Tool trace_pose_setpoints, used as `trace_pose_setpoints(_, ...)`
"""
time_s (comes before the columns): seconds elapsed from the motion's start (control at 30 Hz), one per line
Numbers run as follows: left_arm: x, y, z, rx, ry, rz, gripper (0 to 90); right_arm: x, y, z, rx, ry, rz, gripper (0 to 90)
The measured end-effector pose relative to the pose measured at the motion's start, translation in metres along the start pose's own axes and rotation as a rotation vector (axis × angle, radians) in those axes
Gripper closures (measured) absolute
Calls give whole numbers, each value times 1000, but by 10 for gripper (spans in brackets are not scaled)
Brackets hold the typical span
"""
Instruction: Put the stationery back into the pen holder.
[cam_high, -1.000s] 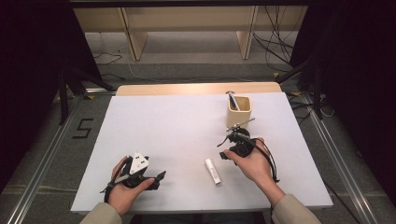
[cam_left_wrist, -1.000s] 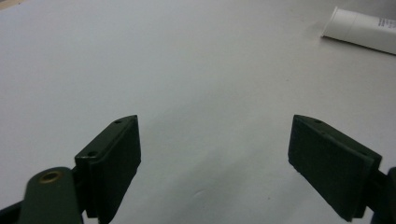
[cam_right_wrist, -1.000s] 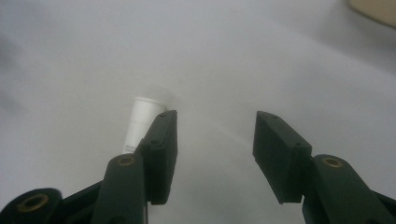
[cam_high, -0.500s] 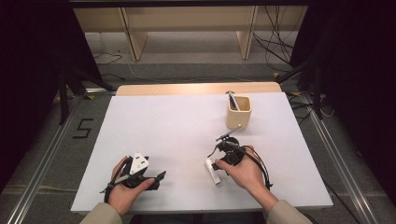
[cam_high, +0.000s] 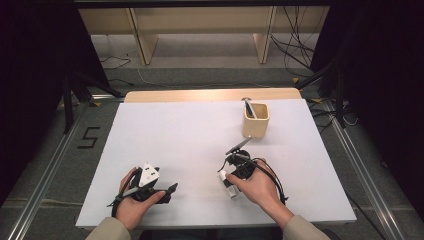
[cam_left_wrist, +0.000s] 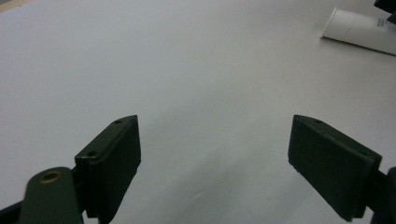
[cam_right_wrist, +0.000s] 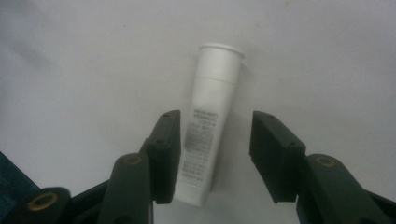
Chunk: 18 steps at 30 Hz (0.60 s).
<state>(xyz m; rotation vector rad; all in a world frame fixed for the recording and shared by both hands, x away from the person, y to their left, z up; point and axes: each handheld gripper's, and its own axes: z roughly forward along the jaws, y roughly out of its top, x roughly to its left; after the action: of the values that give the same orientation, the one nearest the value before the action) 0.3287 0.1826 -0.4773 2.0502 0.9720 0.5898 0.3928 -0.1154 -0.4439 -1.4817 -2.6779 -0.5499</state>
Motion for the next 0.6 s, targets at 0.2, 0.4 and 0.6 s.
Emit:
trace_pose_setpoints(0.2,0,0,0,0,0,0,169,4,2,5,39,-11,8,549)
trace_pose_setpoints(0.4,1,0,0,0,0,3,169,7,3,8,67,-24,27,556)
trace_pose_setpoints(0.6,0,0,0,-1,1,3,169,10,5,10,85,-55,50,563)
